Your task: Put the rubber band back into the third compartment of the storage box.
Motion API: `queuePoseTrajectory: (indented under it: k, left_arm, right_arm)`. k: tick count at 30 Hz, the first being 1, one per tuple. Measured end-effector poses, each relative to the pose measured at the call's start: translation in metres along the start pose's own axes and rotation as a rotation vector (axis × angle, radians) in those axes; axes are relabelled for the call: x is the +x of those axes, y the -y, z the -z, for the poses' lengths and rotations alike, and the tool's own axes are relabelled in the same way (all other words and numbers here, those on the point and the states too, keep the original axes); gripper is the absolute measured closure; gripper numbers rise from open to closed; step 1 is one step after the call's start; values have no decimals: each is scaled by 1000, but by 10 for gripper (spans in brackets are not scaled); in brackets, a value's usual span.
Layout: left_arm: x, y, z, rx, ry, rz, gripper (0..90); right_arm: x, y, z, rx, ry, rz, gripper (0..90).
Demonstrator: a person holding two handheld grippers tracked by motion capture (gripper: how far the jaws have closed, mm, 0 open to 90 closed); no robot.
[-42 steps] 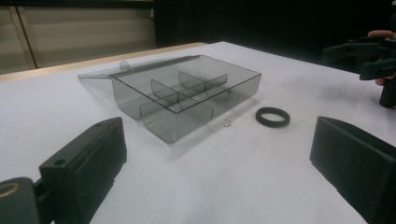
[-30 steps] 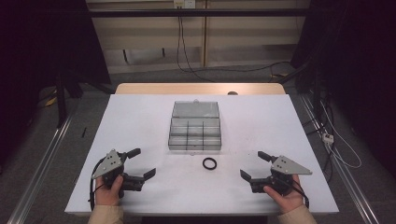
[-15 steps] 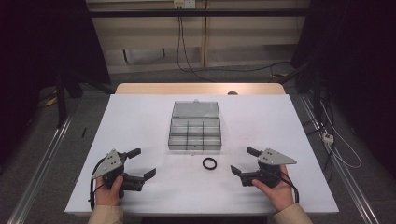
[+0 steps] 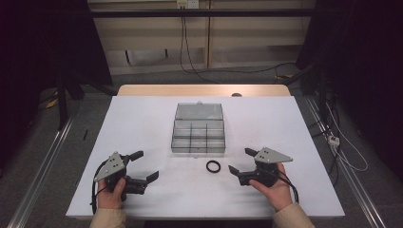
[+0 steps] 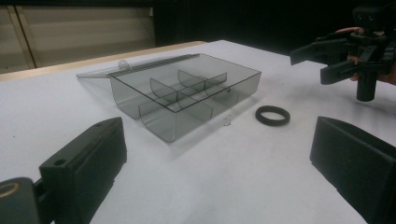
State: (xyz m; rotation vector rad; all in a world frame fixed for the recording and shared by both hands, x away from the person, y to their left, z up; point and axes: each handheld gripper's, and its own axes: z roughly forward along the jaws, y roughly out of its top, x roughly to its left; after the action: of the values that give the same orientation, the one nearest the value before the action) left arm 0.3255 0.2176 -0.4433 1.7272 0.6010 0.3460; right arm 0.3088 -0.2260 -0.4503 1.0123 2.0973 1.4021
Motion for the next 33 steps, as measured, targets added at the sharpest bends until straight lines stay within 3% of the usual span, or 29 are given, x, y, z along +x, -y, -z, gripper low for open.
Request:
queuePoseTrajectory:
  k: [18,33]
  left_arm:
    - [0,-1,0,-3,3,-3,34]
    - [0,-1,1,-3,5,-2,34]
  right_arm:
    - [10,-8,-24,41,-20,-18,151]
    - [21,-12,-45,116,-44,-5,422]
